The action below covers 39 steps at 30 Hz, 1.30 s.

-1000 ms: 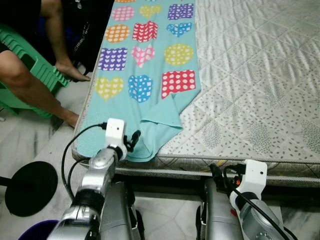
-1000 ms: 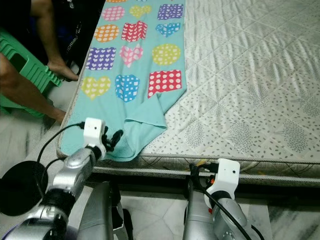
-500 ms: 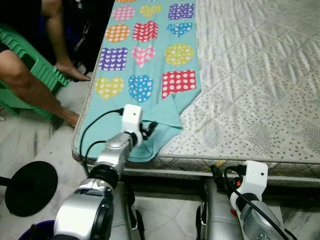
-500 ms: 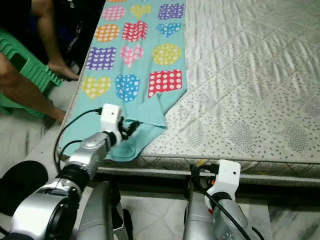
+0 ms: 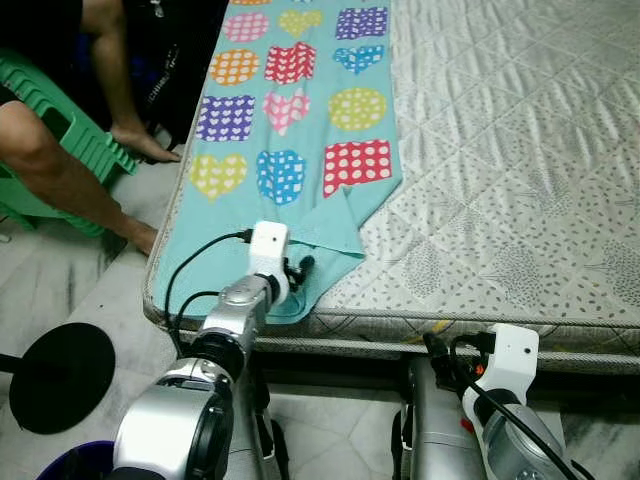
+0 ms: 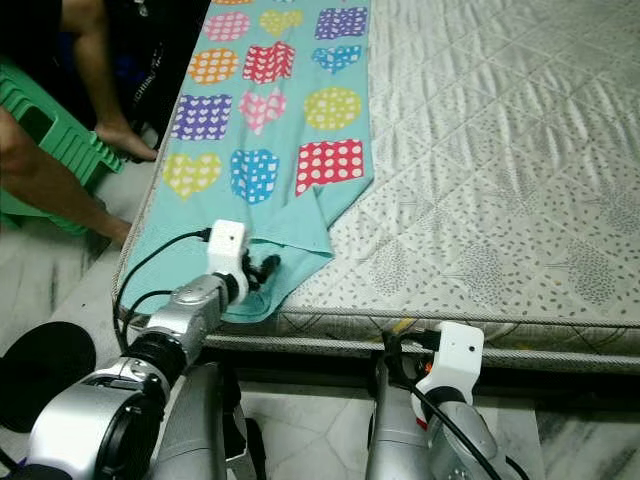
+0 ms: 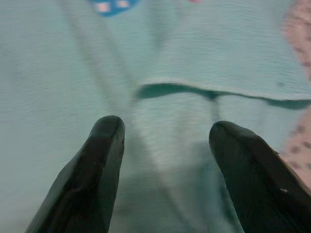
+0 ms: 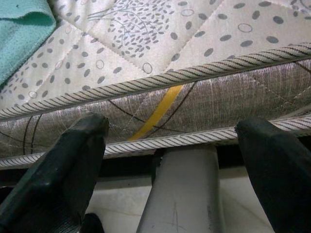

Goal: Clean up the room

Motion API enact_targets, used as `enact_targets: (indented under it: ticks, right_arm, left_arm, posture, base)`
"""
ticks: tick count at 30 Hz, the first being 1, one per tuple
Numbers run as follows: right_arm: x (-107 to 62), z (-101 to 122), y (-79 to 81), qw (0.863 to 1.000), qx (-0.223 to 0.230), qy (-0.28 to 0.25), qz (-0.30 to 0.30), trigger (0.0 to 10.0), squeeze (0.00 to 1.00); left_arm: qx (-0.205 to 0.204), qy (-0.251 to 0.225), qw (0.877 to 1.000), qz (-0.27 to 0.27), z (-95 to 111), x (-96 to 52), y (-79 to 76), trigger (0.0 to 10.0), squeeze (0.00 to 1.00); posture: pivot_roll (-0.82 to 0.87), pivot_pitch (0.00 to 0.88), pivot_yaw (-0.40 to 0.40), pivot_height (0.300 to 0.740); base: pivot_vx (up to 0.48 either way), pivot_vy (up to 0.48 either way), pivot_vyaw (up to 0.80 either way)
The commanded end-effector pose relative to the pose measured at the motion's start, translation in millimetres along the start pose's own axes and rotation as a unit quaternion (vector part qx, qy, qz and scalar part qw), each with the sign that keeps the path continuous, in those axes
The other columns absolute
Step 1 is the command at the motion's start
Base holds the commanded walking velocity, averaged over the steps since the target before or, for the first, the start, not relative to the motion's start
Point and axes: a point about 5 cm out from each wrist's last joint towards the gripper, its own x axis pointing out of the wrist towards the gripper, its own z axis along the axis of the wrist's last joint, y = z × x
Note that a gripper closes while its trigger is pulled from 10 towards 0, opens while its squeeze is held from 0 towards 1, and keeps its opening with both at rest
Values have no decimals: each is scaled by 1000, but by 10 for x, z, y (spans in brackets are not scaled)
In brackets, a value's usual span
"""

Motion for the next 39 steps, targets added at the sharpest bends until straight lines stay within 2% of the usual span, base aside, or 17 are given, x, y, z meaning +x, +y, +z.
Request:
enact_targets:
  ticks: [1, 7, 9, 10, 11, 12, 13, 39]
  right_arm:
    - [-40, 8, 9, 1000, 4, -3, -1, 10000, 0]
    - [-39, 10, 12, 1000, 5, -4, -2, 10000, 0]
    - [-41, 11, 14, 1000, 5, -4, -3, 10000, 0]
    - [-42, 12, 15, 1000, 5, -5, -3, 10000, 0]
    - [-43, 12, 15, 1000, 5, -5, -4, 10000, 0]
    - [-45, 13, 15, 1000, 4, -5, -4, 10000, 0]
    - [-46, 13, 15, 1000, 4, -5, -4, 10000, 0]
    - [-37, 23, 10, 1000, 3, -6, -7, 10000, 0]
  left_arm:
    - [-18, 28, 999, 12, -170, -42, 98, 10000, 0]
    - [-20, 35, 999, 10, -158, -41, 127, 10000, 0]
    - [-21, 37, 999, 10, -155, -38, 124, 9176, 0]
    - [-23, 38, 999, 7, -157, -36, 116, 4588, 0]
    - [-24, 40, 999, 5, -161, -35, 108, 3804, 0]
    - [-25, 41, 999, 5, -167, -34, 104, 667, 0]
    - [-26, 42, 999, 4, -173, -34, 100, 0, 0]
    - [-22, 60, 998, -5, -212, -35, 85, 0, 0]
  posture:
    - [-213, 239, 121, 586]
    - [-215, 241, 124, 586]
    - [-217, 241, 124, 586]
    - [-219, 242, 124, 586]
    - [-219, 242, 124, 586]
    - [-220, 243, 124, 586]
    - [-220, 243, 124, 586]
    - [-222, 244, 123, 586]
  base:
    - [0, 0, 0]
    - [0, 0, 0]
    - [0, 0, 0]
    - [0, 0, 0]
    - [0, 0, 0]
    - [0, 0, 0]
    - [0, 0, 0]
    - [0, 0, 0]
